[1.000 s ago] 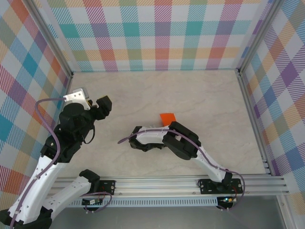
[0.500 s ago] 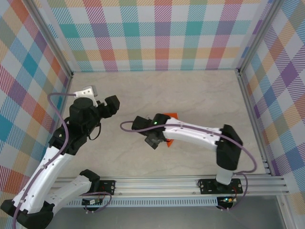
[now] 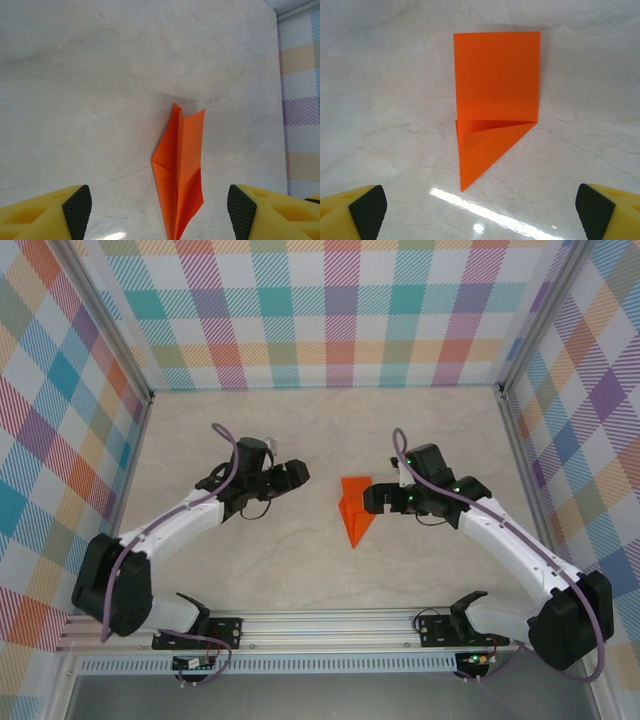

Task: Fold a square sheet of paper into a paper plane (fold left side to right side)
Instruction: Turn over the paper at the center of the table, then fold the wing for the fifth time at the center of the table.

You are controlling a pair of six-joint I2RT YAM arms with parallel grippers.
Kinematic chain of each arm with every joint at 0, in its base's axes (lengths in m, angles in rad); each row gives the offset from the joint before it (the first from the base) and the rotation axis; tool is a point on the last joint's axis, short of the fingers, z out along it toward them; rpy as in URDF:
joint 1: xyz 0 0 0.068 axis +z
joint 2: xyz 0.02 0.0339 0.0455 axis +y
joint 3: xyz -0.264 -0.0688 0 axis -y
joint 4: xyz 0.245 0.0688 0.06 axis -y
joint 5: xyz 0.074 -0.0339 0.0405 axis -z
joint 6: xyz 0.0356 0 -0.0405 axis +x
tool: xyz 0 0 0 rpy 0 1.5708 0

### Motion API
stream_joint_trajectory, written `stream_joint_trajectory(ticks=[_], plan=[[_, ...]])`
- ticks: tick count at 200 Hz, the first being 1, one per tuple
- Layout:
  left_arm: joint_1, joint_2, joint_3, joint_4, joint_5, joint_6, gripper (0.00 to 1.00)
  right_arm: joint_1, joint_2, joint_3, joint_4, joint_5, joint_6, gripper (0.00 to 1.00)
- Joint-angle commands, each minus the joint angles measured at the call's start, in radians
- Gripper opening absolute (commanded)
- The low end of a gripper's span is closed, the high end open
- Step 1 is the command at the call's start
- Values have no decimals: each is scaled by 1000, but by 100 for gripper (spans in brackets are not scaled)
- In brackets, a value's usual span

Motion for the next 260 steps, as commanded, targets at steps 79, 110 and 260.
stream_joint_trajectory(ticks=[79, 110, 260], plan=[[-134, 494, 246, 254, 193, -65, 59, -266, 24, -191, 280, -469, 92, 100], [-138, 564, 275, 274, 196, -77, 48, -267, 66, -185, 283, -479, 73, 96], [-65, 552, 36, 681, 380, -94, 0, -271, 520, 27, 383, -646, -57, 76]])
